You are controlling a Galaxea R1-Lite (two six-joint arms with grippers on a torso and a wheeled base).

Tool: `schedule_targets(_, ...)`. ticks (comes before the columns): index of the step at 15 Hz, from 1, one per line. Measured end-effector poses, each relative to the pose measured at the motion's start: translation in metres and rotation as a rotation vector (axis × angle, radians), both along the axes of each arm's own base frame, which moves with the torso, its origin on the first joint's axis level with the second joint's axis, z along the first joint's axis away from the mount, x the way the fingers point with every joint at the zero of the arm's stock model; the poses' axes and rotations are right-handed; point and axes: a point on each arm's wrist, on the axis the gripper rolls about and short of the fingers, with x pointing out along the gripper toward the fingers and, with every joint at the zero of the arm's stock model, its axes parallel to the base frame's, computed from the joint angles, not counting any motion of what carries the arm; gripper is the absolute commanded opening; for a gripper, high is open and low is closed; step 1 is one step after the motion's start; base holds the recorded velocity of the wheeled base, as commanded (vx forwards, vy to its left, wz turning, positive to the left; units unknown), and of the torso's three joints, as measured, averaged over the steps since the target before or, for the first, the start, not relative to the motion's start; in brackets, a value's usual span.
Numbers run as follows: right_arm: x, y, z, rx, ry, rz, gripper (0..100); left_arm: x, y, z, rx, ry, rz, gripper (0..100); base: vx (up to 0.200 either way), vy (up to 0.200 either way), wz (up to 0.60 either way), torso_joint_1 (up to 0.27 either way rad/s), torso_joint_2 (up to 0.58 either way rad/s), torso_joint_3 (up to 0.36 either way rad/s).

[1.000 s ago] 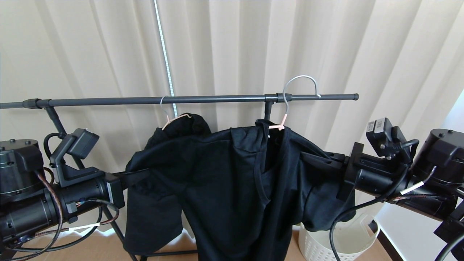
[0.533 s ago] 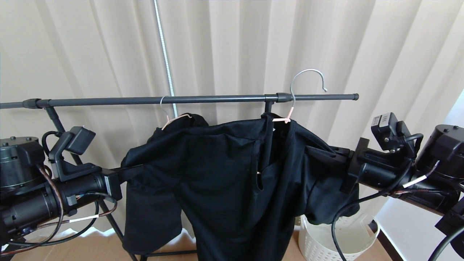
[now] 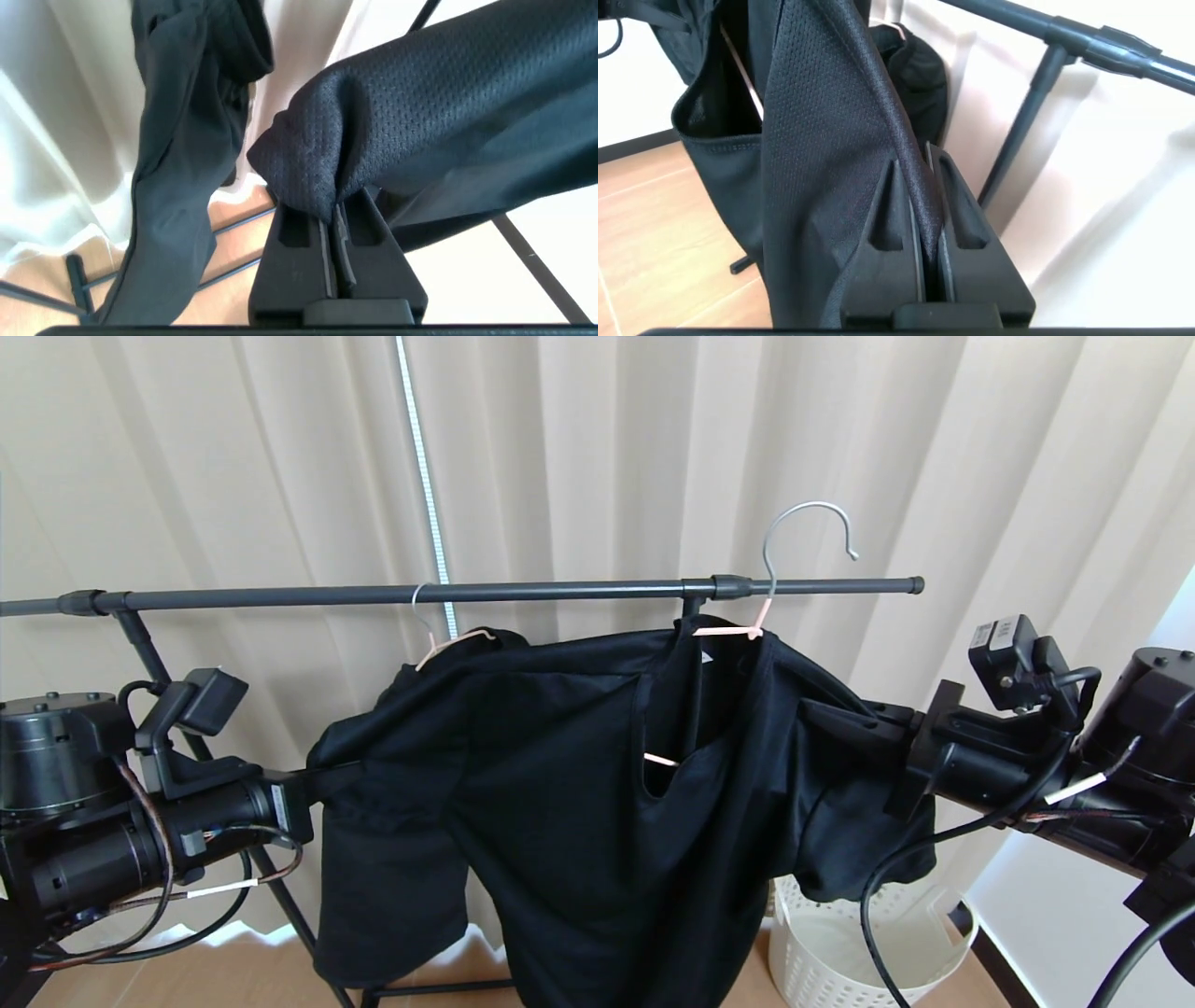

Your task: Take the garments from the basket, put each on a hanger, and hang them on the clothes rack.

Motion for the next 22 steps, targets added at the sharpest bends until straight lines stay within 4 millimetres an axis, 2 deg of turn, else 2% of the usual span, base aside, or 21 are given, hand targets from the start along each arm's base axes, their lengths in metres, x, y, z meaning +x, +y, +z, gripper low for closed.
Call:
schedule_targets(11, 0.010, -0.020, 0.002, 0.003, -0.008, -0.009, 0, 0.004, 0.006, -0.002, 0.001, -0.001, 0.021, 0, 0.000, 0.000, 0.00, 0.000, 0.00, 0.000)
schedule_targets(22, 0.015, -0.023, 0.000, 0.012, 0.005, -0.018, 0, 0.004, 0.005, -0.004, -0.003, -0.001, 0.011, 0, 0.000, 0.000, 0.00, 0.000, 0.00, 0.000)
